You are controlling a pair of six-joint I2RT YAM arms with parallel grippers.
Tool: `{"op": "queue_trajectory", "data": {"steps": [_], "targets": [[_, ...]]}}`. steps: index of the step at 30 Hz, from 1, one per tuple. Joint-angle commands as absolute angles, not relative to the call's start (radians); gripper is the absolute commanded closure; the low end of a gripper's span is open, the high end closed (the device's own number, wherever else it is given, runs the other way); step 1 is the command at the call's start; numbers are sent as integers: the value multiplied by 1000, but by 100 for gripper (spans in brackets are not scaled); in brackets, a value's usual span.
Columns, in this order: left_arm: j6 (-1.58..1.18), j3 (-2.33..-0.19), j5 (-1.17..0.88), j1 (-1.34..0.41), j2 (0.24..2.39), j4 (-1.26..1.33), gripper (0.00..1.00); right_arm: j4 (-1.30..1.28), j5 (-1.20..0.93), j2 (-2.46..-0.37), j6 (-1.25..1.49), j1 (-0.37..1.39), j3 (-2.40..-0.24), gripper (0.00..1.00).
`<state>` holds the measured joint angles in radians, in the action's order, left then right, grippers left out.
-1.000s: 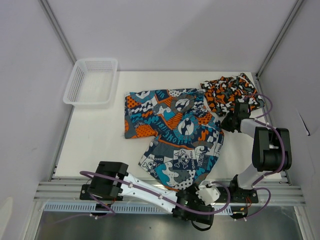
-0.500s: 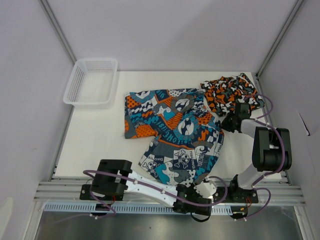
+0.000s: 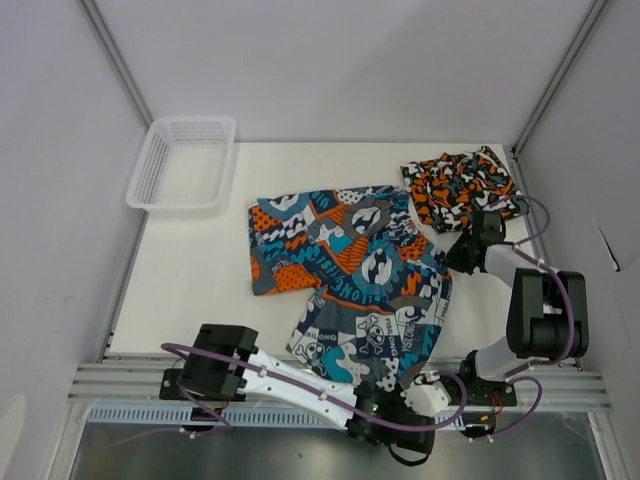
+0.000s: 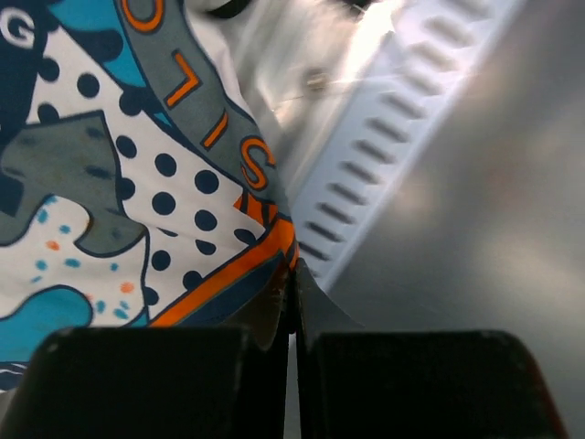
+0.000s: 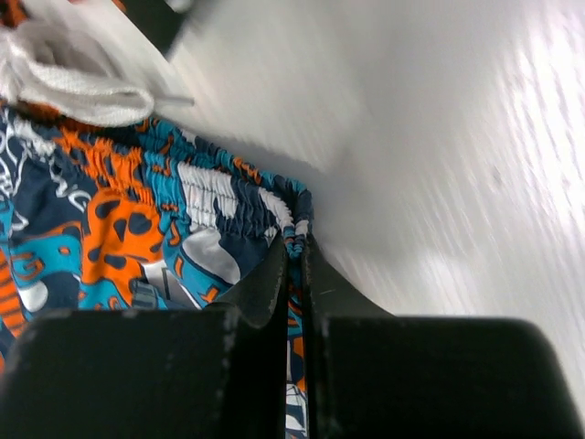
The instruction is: Fold and stack the shorts
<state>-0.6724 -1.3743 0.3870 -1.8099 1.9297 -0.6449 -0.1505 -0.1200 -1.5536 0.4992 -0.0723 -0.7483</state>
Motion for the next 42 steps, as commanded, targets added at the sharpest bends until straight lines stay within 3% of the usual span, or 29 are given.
{"op": "queue_trajectory", "data": {"steps": [1, 5, 10, 14, 24, 31, 42], "targets": [[-672, -1489, 324, -1855, 1865, -660, 100, -311, -55, -1456, 482, -75, -741, 100], [-695, -1508, 241, -1859, 1787, -644, 100, -411, -72, -1368, 479, -75, -735, 100], [-755, -1506, 284, -1835, 1663, -739, 100, -535, -40, -1244, 488, -74, -745, 100], [-817, -1358, 255, -1749, 1495, -723, 100, -616, 0, -1157, 517, -75, -802, 100], [-813, -1204, 284, -1533, 1092, -830, 100, -851, 44, -1262, 640, -12, -1166, 100], [-715, -1264, 325, -1269, 950, -982, 100, -835, 12, -1393, 776, 37, -1282, 100], [-404, -1362, 40, -622, 1001, -963, 100, -808, -31, -1598, 914, 81, -1474, 100]]}}
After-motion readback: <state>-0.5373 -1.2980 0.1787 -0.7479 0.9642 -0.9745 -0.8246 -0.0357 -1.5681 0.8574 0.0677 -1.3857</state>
